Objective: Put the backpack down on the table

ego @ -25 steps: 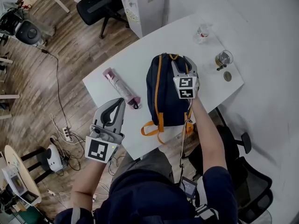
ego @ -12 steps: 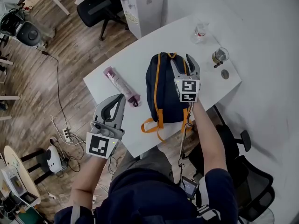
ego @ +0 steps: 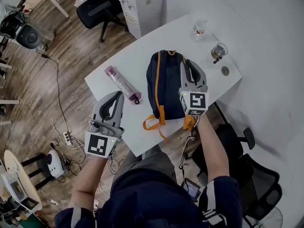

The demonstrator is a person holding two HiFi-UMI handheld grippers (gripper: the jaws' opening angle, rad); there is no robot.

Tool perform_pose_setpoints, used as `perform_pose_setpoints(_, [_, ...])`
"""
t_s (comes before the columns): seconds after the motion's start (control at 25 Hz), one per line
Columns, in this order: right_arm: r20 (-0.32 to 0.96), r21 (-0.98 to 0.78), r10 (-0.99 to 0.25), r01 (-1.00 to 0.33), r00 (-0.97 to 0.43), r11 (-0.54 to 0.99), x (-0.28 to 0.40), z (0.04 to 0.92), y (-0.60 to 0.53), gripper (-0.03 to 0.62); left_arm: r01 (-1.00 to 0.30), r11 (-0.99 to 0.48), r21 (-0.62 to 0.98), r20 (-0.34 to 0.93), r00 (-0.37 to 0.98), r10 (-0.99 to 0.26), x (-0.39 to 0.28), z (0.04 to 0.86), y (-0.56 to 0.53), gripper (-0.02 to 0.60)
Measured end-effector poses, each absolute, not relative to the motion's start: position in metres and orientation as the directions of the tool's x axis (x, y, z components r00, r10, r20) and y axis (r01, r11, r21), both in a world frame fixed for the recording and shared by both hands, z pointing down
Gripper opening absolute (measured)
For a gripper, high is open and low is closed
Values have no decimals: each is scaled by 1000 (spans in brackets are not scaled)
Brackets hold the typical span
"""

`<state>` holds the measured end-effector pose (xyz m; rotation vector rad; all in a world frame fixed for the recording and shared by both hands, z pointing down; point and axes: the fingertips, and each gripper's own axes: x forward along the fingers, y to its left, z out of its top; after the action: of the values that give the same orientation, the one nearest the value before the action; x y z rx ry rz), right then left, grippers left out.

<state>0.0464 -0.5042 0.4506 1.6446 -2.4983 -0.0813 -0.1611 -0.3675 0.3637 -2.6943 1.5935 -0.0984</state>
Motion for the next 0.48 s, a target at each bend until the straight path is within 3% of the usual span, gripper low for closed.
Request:
perform_pose_setpoints(0.16, [77,125,-924,-916,-375,382,52,434,-485,0,-873,-485,-47,38,484,-874,-161,357,-361,3])
perform_pose_setpoints(0.48, [43,100,-927,-921,-373,376,56,396,-438,-2,-871,-487,-71,10,487,-873,-164,343,-346,3])
